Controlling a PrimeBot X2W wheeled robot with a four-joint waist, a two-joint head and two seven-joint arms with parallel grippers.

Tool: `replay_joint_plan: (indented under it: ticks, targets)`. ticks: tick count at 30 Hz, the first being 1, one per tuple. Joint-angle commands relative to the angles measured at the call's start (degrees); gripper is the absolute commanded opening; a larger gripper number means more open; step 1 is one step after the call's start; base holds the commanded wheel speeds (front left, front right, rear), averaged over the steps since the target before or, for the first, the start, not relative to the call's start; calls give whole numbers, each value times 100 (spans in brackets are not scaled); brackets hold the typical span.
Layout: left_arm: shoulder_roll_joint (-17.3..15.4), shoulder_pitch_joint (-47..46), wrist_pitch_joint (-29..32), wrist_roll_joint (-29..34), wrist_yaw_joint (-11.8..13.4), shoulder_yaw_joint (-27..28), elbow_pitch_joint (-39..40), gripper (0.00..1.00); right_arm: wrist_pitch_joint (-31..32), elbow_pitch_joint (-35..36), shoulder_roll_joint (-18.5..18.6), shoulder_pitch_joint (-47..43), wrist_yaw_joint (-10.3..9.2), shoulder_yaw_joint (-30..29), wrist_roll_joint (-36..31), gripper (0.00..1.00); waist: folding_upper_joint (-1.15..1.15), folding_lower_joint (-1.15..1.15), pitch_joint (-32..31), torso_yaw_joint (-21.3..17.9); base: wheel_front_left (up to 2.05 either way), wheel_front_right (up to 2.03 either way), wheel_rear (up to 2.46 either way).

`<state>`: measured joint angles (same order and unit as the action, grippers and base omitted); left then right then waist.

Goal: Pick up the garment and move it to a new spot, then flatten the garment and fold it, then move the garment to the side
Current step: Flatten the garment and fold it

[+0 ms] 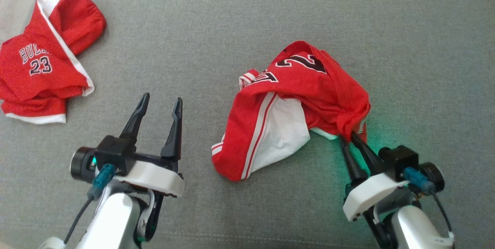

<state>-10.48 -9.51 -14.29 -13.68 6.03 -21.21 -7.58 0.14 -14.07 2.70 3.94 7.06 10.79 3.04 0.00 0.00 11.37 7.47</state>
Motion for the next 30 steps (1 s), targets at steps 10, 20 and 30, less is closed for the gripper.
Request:
replay_joint_plan:
  ticks: [10,20,30]
  targets:
    - [-7,-317,-70,158,-39,353,235,100,-144,880,18,282,43,-324,327,0,0,0,108,-149,0,0,0]
    - [112,-457,-70,246,-156,383,260,100,55,760,18,858,43,-1274,729,0,0,0,345,-101,0,0,0]
    - [242,-686,-71,373,-270,464,326,100,269,-768,18,2026,43,-1938,840,0,0,0,833,34,0,0,0]
